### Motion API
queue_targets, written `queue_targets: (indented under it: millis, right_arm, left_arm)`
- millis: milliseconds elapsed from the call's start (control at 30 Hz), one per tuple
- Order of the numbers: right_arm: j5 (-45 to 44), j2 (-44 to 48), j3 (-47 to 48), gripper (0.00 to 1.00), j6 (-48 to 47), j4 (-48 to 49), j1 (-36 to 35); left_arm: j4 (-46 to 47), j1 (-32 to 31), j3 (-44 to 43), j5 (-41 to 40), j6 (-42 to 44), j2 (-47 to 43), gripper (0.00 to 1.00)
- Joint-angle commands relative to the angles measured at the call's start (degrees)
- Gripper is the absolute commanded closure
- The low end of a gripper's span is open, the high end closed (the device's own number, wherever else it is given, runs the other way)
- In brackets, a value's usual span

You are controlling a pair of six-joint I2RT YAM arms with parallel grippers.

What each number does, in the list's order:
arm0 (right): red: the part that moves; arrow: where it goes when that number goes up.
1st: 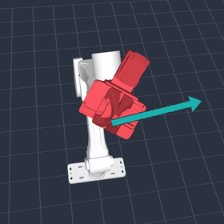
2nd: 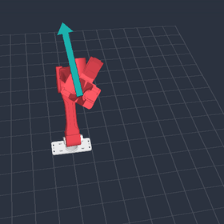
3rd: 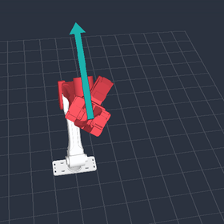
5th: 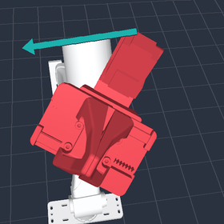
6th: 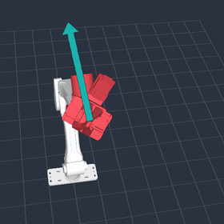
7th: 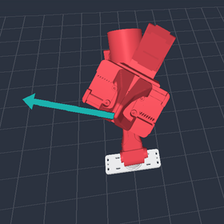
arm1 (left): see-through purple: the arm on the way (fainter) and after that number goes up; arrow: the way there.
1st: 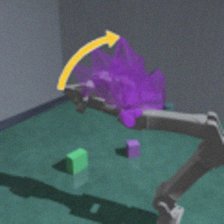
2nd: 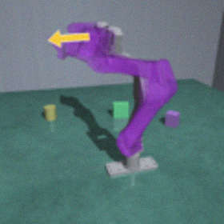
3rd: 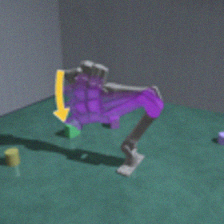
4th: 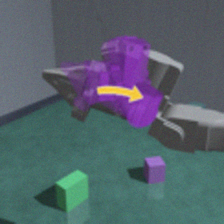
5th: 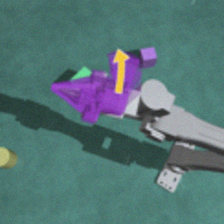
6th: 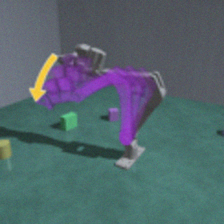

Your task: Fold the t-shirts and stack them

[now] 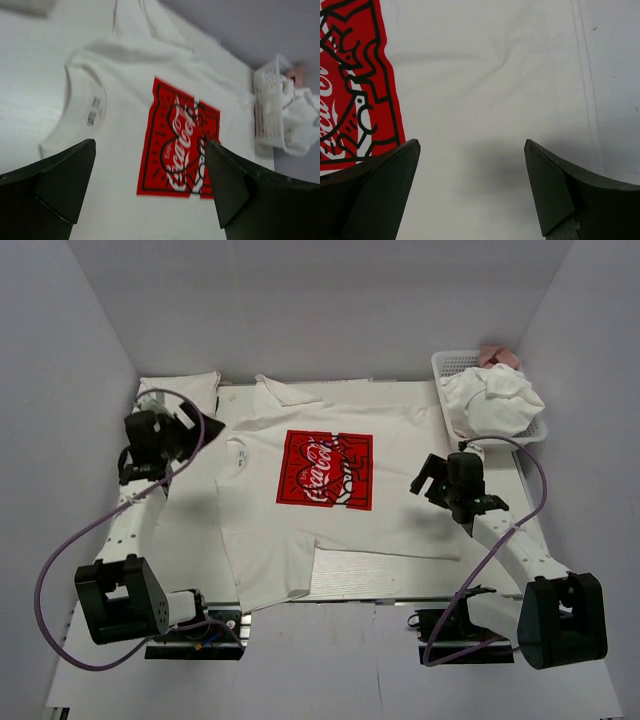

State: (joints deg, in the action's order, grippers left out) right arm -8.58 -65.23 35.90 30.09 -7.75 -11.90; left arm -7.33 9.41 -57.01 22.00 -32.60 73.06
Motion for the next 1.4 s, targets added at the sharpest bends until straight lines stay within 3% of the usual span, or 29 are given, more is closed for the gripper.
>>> queue_targets:
  millis: [0, 133, 200, 600, 767, 1167, 1367]
  right_arm:
    - [0.1, 2.0, -0.6, 0.1, 0.7, 2.0, 0.0]
    - [-0.8, -2.8, 3.3, 0.1, -4.1, 0.8, 0.2]
    - [-2.8, -7.6, 6.0, 0.1, -5.4, 0.5, 0.1]
    - [-2.7, -33.9, 25.5, 0.1, -8.7, -1.7, 0.4]
    - [0.8, -42.1, 31.4, 0.1, -8.6, -1.3, 0.5]
    - [2.5, -57.9, 49.2, 0.1, -10.2, -7.3, 0.7]
    - [3.8, -62.6, 58.8, 0.1, -11.5, -9.9, 1.0]
  left_arm:
    - [-1.0, -3.1, 7.1, 4.0, -3.8, -4.1, 0.0]
    - [-2.7, -6.3, 8.9, 0.4, -1.9, -4.2, 0.0]
    - [-4.0, -7.1, 6.9, -5.1, -1.2, -1.3, 0.0]
    - [-6.1, -14.1, -14.0, -10.0, 1.7, 31.4, 0.0]
    - [-7.7, -16.1, -22.7, -13.7, 2.9, 39.5, 0.0]
    - [-16.0, -14.1, -39.8, -16.1, 1.0, 57.7, 0.0]
    - [-22.4, -13.5, -55.4, -16.6, 2.0, 65.8, 0.0]
